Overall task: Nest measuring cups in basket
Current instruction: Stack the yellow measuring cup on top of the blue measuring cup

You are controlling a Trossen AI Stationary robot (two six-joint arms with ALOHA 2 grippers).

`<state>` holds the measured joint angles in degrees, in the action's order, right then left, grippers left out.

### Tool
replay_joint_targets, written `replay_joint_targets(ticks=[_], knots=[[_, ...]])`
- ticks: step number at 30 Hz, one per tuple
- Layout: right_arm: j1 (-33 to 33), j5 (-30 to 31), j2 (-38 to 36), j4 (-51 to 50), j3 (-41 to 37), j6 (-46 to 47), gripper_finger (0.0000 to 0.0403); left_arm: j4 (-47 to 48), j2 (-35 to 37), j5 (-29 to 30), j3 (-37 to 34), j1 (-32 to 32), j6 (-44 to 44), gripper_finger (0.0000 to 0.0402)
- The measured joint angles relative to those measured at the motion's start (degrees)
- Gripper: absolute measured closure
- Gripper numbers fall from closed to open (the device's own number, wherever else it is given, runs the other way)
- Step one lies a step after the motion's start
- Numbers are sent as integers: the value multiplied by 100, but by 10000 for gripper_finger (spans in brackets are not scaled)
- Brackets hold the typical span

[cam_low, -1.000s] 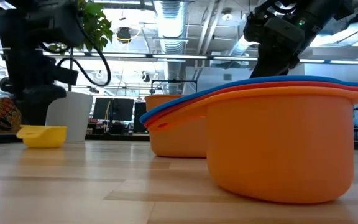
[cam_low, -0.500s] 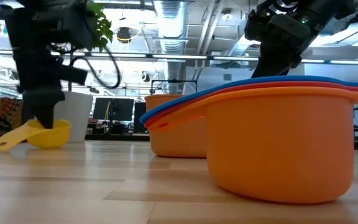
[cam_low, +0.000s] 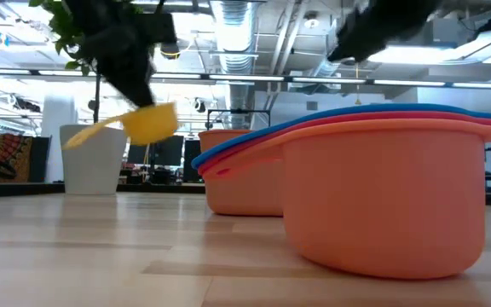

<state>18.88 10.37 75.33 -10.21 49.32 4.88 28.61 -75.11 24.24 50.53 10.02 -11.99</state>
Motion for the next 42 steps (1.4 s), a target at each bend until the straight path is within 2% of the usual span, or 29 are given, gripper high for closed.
replay_joint_targets(ticks=[6,11,14,16,21,28,35,42], knots=[[448,2,0,274,440,-1429,285,-1225,0,-701,186,-58,295,400],[549,6,208,728,698,-2336,283,-2016,0,-963,285,-216,-595,400],[495,22,482,645,1075,-2575,278,-2078,0,-963,316,-236,-795,400],[455,22,664,225,1331,-2721,272,-2068,0,-1028,329,-244,-923,400],[387,20,1179,-590,2071,-2938,254,-2071,-63,-1449,331,-256,-1269,400],[342,22,1834,-915,2822,-3637,225,-2209,-506,-2041,331,-281,-1417,400],[318,15,2146,-1398,3168,-4059,220,-2492,-960,-2547,415,-330,-1422,400],[208,-5,2322,-1532,3167,-4171,237,-2304,-1478,-2820,1091,-332,-1132,400]])
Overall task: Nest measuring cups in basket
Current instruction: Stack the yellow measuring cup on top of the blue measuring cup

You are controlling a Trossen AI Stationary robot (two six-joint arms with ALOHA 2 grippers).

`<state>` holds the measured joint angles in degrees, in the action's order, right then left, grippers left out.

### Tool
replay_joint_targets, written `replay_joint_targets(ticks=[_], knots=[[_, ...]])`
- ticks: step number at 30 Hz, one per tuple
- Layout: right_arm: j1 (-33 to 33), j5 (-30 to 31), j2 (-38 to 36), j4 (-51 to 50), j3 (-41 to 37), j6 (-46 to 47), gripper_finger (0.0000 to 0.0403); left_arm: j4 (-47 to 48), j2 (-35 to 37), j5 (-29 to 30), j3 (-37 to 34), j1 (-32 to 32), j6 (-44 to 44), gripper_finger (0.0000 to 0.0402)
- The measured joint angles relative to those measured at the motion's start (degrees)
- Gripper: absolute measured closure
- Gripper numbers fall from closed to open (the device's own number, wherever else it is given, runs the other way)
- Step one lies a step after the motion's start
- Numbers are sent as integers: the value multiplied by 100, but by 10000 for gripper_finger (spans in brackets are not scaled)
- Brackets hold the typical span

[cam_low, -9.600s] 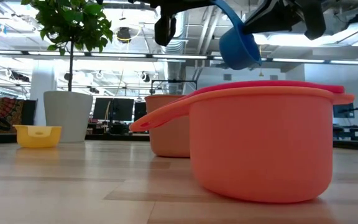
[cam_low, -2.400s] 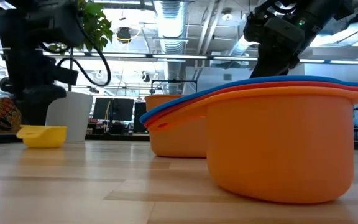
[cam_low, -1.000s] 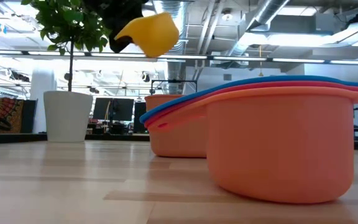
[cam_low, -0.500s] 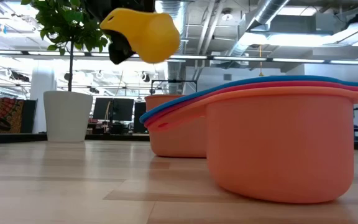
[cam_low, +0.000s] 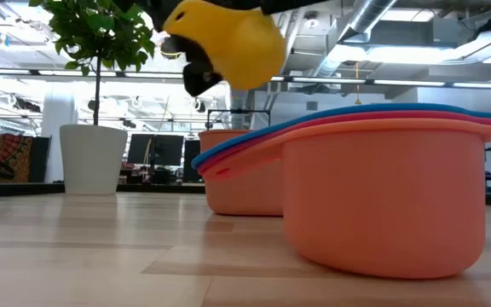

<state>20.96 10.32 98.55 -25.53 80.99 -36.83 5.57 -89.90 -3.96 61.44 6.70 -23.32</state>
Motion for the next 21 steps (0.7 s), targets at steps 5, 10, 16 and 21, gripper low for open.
replay_joint_targets(ticks=[5,10,16,21], knots=[[-2,-28,15,-291,-3,90,249,597,-315,-90,379,2,262,400],[27,-161,15,-517,0,363,266,699,-406,-268,552,0,658,400],[27,-280,11,-532,3,312,281,699,-403,-524,558,-11,990,400],[32,-540,8,-511,2,209,284,814,-402,-1140,558,-3,1429,399]])
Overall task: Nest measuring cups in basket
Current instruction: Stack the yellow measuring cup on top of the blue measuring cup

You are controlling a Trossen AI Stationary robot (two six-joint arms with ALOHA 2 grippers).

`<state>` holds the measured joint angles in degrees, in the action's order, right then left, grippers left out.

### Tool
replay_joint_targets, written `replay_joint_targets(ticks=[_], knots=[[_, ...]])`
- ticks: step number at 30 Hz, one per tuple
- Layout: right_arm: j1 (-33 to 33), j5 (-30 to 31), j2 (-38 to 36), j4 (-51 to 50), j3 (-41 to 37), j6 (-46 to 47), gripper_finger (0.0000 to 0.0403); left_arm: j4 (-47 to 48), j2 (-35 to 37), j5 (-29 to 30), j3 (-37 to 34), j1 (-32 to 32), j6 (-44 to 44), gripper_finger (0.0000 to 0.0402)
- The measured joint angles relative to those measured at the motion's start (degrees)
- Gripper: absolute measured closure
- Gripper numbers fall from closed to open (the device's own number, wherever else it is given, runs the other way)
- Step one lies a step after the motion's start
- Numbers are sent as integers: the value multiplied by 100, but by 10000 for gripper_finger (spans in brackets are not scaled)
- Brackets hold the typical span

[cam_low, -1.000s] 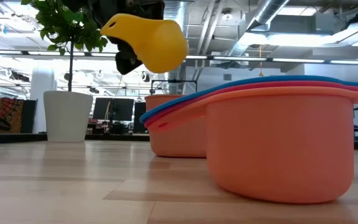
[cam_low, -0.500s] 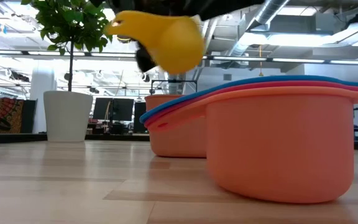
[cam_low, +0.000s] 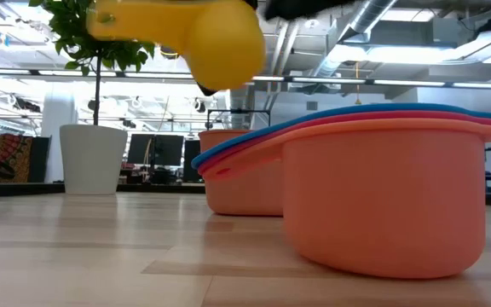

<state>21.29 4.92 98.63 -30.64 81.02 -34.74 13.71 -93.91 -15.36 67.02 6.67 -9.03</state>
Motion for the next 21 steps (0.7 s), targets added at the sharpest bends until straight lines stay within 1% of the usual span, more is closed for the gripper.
replay_joint_targets(ticks=[3,5,9,11,15,17,21], knots=[[10,-32,15,11,-16,-24,284,-21,16,-163,0,10,112,396],[10,50,2,11,-13,-12,284,-4,16,-152,0,9,253,396],[52,634,4,-288,-13,522,290,-9,16,150,0,10,497,395],[80,708,-27,-631,-11,877,297,-5,16,405,0,43,502,398],[91,693,-142,-1165,-15,1895,316,53,16,1068,0,129,459,399],[89,713,-341,-1356,-181,2272,327,46,16,1437,0,192,379,398],[108,851,-962,-929,-887,2841,344,16,16,2229,0,344,182,399]])
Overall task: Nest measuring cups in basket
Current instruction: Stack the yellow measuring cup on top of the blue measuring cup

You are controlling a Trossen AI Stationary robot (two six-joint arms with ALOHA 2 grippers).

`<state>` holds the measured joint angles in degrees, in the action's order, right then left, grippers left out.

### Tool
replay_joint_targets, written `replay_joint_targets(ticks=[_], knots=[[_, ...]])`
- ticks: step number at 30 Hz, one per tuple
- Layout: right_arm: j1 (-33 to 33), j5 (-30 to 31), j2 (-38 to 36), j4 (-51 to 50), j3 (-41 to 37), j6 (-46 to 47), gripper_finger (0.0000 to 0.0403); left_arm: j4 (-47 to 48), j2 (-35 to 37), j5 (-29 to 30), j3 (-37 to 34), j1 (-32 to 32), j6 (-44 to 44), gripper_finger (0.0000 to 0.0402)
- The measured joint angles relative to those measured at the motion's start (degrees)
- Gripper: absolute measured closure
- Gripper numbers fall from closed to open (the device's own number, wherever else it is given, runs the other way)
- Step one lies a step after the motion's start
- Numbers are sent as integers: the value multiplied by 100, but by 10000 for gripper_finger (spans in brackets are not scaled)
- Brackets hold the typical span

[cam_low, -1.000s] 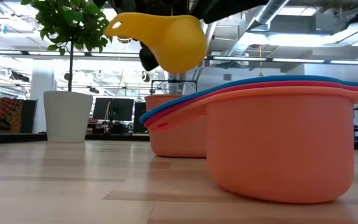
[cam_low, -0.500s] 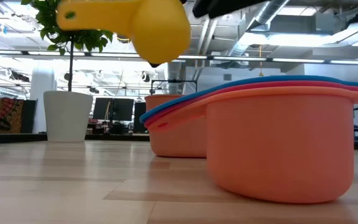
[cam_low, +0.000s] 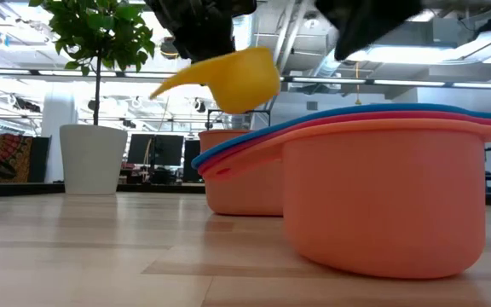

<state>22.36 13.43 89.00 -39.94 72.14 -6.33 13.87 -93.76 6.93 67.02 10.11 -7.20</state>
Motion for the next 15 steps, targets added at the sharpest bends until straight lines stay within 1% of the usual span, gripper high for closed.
replay_joint_targets(ticks=[2,4,6,10,12,15], knots=[[7,160,-396,627,-524,338,349,-6,0,398,0,92,-184,399],[50,495,-874,1321,-1144,753,354,-103,0,837,0,163,-446,399],[142,974,-1302,2238,-1788,1216,359,-190,0,1292,-1,208,-703,400],[464,2060,-1946,3647,-2919,2233,370,-420,0,2047,-1,216,-1214,399],[625,2417,-2168,4018,-3351,2738,373,-553,0,2403,0,214,-1463,398],[761,2629,-2286,4549,-3841,3354,368,-901,0,2979,-27,192,-1667,397]])
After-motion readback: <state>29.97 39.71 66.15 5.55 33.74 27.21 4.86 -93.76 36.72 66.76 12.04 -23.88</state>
